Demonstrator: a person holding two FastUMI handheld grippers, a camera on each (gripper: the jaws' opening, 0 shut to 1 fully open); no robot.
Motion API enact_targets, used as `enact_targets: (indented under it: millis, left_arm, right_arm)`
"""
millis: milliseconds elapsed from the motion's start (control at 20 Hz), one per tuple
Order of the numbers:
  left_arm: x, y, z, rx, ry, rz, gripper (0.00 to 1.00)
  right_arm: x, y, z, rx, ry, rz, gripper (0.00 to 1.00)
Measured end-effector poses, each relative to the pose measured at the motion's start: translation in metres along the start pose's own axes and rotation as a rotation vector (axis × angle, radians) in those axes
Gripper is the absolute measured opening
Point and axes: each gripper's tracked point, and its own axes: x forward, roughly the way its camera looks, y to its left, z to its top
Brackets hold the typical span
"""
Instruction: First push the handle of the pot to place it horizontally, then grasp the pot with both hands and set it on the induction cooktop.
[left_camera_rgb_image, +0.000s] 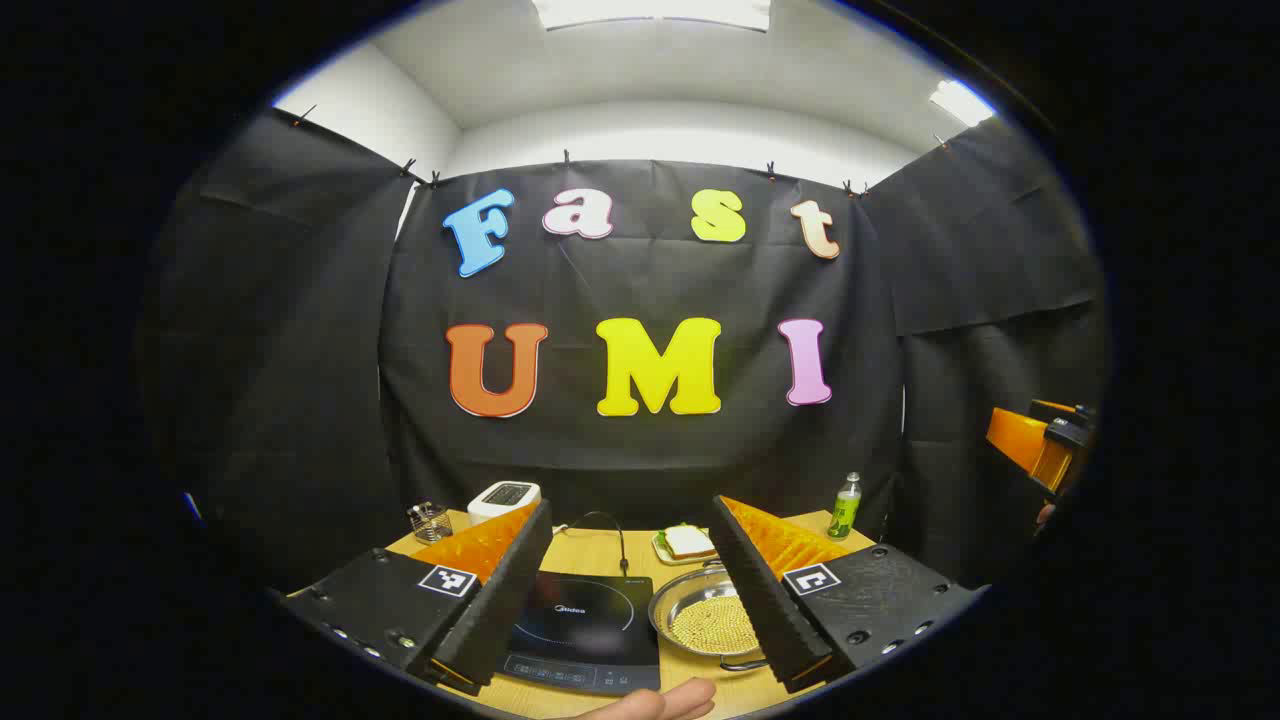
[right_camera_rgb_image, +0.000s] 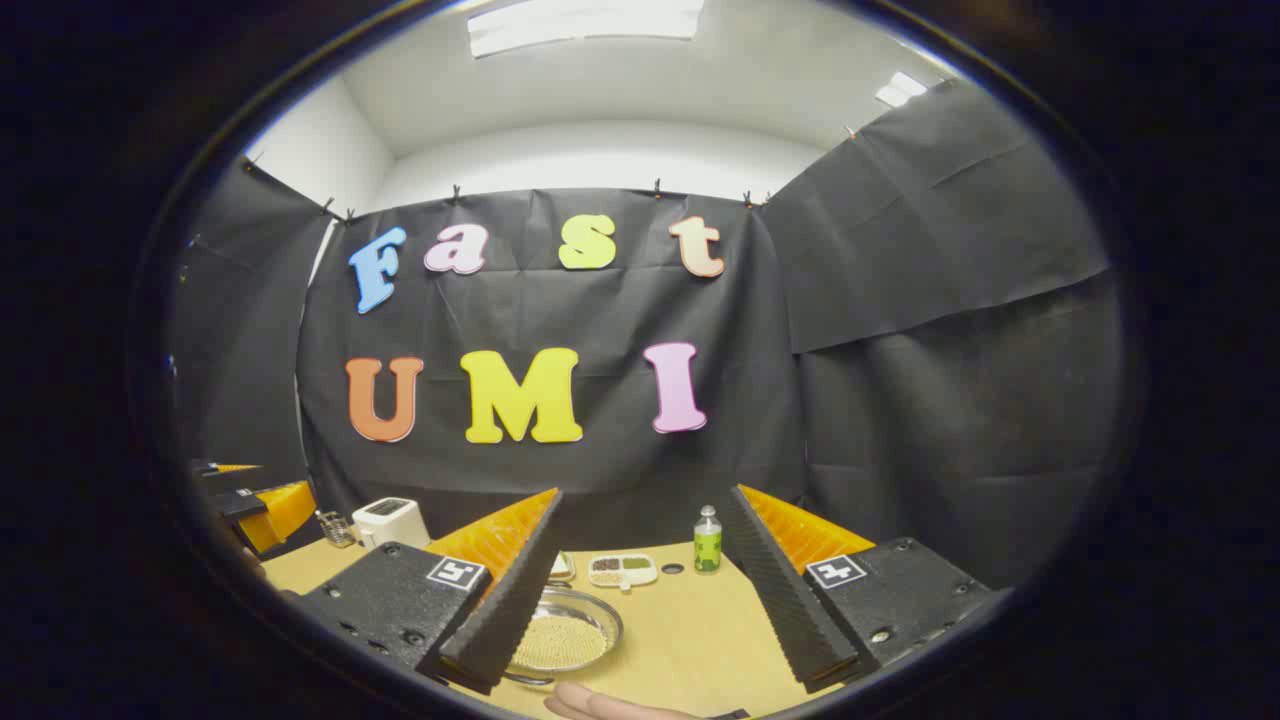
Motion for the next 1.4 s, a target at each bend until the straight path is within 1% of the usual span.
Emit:
enact_targets:
  millis: [100, 350, 550, 800, 1050, 1100, 1150, 1200, 1250, 1400]
  left_arm:
    - [-0.001, -0.001, -0.002, -0.006, 0.001, -0.008, 0.95]
    - [-0.004, -0.001, -0.006, 0.015, 0.004, -0.006, 0.95]
    - [-0.008, 0.004, -0.004, -0.006, -0.006, -0.008, 0.95]
    - [-0.007, 0.014, -0.003, -0.032, -0.015, -0.002, 0.95]
    - [-0.007, 0.021, -0.005, -0.03, -0.012, 0.008, 0.95]
    - [-0.007, 0.022, -0.004, -0.029, -0.012, 0.008, 0.95]
    - [-0.009, 0.022, -0.005, -0.029, -0.014, 0.007, 0.95]
    - [-0.009, 0.024, -0.006, -0.029, -0.015, 0.006, 0.95]
    - [-0.01, 0.023, -0.007, -0.029, -0.012, -0.004, 0.95]
    - [-0.013, 0.022, -0.008, -0.05, -0.013, -0.02, 0.95]
  right_arm:
    - [0.001, -0.002, -0.004, -0.003, 0.006, 0.001, 0.98]
    - [0.003, 0.001, -0.008, 0.01, 0.019, 0.009, 0.98]
    - [0.006, 0.003, -0.01, 0.009, 0.021, 0.012, 0.98]
    - [0.011, 0.011, -0.011, 0.002, 0.019, 0.033, 0.98]
    - [0.02, 0.02, -0.021, 0.011, 0.036, 0.056, 0.98]
    - [0.022, 0.024, -0.023, 0.017, 0.04, 0.068, 1.0]
    - [0.024, 0.028, -0.025, 0.023, 0.044, 0.081, 0.96]
    - [0.027, 0.031, -0.03, 0.026, 0.055, 0.088, 0.96]
    - [0.03, 0.032, -0.037, 0.027, 0.067, 0.09, 0.93]
    - [0.038, 0.046, -0.051, 0.034, 0.104, 0.124, 0.89]
